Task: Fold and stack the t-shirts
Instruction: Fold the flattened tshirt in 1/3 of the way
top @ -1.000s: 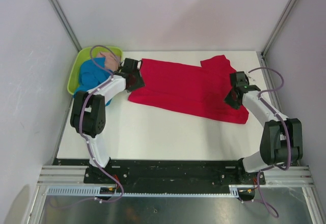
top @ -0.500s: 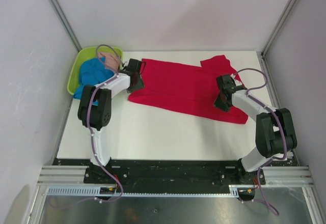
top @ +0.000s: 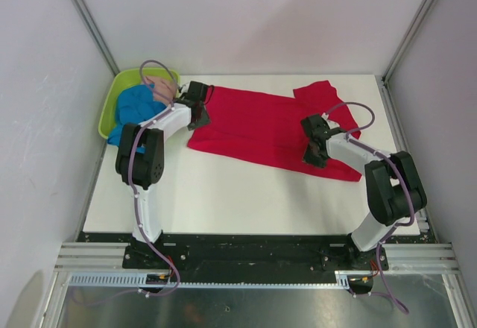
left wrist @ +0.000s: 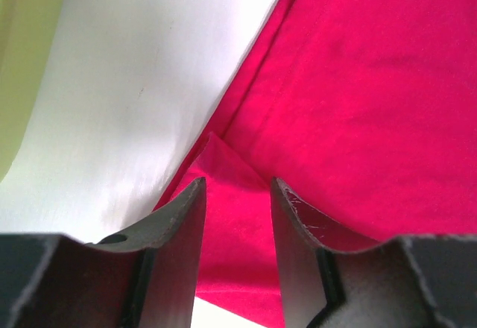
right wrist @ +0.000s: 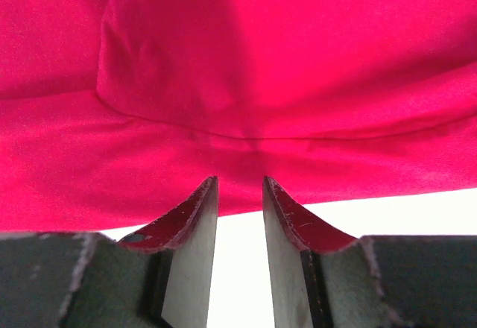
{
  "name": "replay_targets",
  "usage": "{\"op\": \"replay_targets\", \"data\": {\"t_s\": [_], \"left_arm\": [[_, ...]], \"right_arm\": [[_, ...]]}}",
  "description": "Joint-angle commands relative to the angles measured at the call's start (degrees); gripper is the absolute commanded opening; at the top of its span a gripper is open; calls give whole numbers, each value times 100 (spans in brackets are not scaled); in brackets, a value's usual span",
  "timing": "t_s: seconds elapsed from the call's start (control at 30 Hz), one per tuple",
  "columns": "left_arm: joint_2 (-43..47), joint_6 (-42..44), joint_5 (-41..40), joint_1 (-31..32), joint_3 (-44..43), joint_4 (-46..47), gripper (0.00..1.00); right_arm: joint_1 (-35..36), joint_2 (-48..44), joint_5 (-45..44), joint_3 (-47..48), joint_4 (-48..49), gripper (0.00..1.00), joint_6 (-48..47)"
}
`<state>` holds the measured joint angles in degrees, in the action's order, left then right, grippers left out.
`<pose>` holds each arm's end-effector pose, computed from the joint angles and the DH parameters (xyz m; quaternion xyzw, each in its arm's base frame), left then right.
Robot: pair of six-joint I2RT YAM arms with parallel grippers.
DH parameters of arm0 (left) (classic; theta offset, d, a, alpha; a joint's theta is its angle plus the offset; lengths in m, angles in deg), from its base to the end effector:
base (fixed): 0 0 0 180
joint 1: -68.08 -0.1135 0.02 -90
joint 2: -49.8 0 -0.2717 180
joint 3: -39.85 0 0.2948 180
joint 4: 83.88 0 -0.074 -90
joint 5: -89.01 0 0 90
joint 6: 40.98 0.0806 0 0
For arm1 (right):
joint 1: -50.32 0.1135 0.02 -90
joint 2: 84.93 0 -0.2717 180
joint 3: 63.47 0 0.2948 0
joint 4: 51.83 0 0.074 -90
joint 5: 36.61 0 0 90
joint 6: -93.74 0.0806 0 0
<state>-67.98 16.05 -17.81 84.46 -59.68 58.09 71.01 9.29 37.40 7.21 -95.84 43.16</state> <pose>0.4964 -0.1216 0.1358 -0.1786 0.9307 0.0074 0.3192 0.3522 0.1093 0.1267 0.1848 0.9540 -0.0215 0.2352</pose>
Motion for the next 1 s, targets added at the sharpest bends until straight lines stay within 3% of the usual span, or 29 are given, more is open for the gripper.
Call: {"op": "replay_targets", "data": {"t_s": [0.0, 0.33, 0.6, 0.97], "left_arm": [[-84, 69, -178, 26, -280, 38, 43], [-150, 36, -165, 24, -291, -29, 28], [-213, 82, -236, 23, -450, -73, 2], [-276, 163, -370, -14, -783, -109, 0]], "right_arm": [[142, 108, -235, 93, 73, 35, 105], [198, 156, -174, -61, 185, 35, 113], [199, 224, -164, -159, 270, 35, 110], [194, 356, -161, -306, 393, 34, 84]]}}
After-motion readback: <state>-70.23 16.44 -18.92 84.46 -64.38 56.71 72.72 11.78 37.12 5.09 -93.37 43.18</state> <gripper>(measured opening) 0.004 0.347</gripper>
